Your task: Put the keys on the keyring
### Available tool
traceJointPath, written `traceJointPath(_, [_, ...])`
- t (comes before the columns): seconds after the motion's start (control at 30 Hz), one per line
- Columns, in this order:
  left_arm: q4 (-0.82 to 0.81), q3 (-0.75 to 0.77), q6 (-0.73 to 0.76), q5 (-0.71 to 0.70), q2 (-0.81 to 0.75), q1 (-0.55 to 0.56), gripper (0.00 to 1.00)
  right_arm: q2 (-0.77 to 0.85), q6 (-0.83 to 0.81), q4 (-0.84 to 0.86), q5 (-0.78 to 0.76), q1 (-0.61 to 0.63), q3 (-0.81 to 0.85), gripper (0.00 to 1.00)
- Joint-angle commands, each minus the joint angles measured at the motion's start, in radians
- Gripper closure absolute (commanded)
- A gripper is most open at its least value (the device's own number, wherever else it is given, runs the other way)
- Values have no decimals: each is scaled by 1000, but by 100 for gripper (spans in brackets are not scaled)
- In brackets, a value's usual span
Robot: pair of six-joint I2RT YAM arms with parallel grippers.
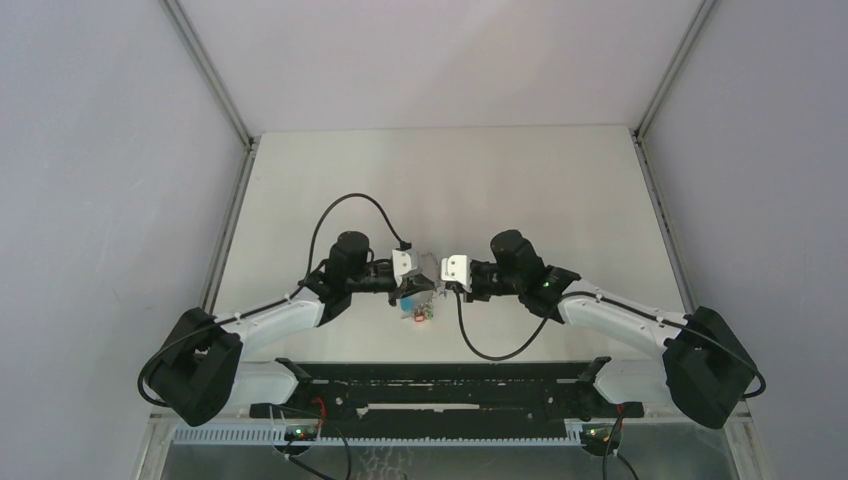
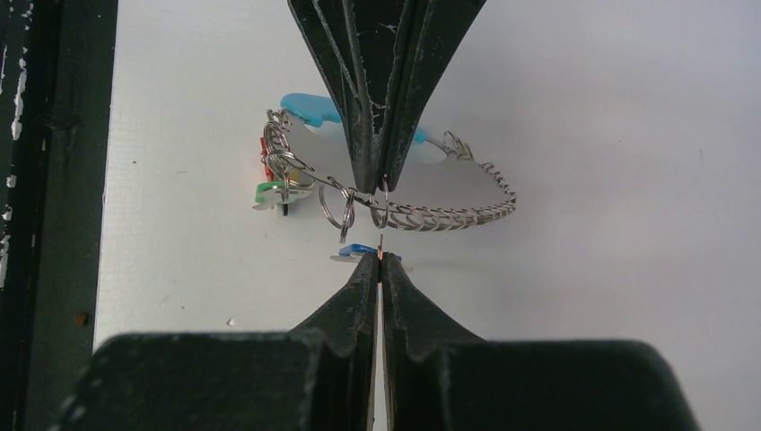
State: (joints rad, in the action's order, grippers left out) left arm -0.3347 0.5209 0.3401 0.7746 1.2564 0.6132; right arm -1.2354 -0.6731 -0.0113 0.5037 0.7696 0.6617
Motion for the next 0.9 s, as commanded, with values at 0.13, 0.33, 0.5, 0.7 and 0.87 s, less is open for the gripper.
traceJointPath(0.13, [-59,8,-12,32,-15,8,100,20,12,44,8,11,19,100])
traceJointPath(0.33, [-59,10,-11,33,-11,8,100,16,8,49,23,11,21,100])
traceJointPath(0.5, [-59,11,-12,35,-10,8,100,13,8,49,29,11,20,100])
traceJointPath(0.7, [-59,10,-12,36,-11,8,100,8,5,43,38,13,25,100])
traceJointPath(0.87, [-59,8,-10,32,-15,8,100,13,6,30,35,13,25,100])
